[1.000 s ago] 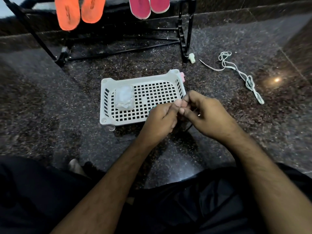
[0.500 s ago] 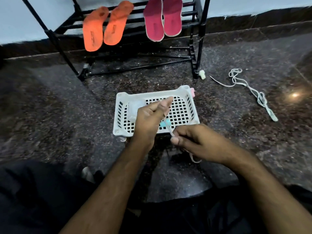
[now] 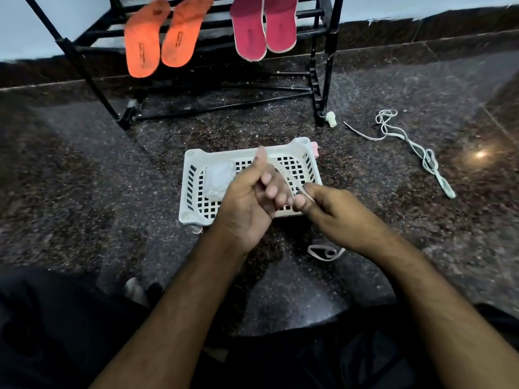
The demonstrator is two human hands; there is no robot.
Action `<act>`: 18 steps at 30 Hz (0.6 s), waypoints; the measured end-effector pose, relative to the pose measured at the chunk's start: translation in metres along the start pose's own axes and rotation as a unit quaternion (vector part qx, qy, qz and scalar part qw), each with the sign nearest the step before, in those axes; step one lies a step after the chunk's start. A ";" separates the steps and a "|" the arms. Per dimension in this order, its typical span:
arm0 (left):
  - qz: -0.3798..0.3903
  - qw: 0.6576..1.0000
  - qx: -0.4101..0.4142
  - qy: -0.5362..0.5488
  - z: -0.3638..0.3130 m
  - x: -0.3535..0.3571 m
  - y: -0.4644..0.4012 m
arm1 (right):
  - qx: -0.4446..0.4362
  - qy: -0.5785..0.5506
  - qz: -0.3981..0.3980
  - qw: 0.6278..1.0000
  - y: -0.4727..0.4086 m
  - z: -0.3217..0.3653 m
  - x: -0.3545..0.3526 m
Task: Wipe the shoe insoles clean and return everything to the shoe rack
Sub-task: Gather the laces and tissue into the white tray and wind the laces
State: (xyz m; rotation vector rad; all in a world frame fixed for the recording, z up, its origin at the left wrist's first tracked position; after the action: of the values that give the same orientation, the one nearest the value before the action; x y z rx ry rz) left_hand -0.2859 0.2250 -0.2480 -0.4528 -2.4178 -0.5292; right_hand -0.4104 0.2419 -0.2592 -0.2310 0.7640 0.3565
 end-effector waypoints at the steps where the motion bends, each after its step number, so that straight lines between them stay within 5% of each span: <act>1: -0.009 0.999 0.024 0.030 -0.006 -0.006 -0.001 | 0.001 0.008 0.032 0.999 0.001 0.000 0.008; 7: -0.055 0.993 0.093 0.055 -0.021 -0.032 -0.006 | -0.019 0.004 0.066 0.998 0.001 0.008 0.016; 11: -0.139 0.943 0.094 -0.287 -0.015 -0.022 -0.003 | -0.062 -0.022 0.046 0.997 0.003 0.021 0.008; 14: -0.091 0.914 0.008 -0.397 0.016 -0.002 -0.001 | -0.079 -0.080 -0.031 0.993 0.004 0.031 -0.010; 18: 0.013 0.936 -0.080 -0.342 0.032 0.010 0.004 | -0.033 -0.088 -0.151 0.984 0.007 0.012 -0.039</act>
State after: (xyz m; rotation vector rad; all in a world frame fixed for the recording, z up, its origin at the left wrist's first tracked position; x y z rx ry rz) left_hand -0.3073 0.2453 -0.2641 -0.8523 -3.0327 -0.6359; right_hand -0.4312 0.2432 -0.2236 -0.3680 0.5334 0.1119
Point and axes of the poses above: each hand's wrist, its own y-axis away from the middle knuckle, its own x-axis out of the palm, z = x × y, the point moved 8 cm from there along -y, towards the middle knuckle, and after that the axes turned 8 degrees about -x, right-handed, at the moved point
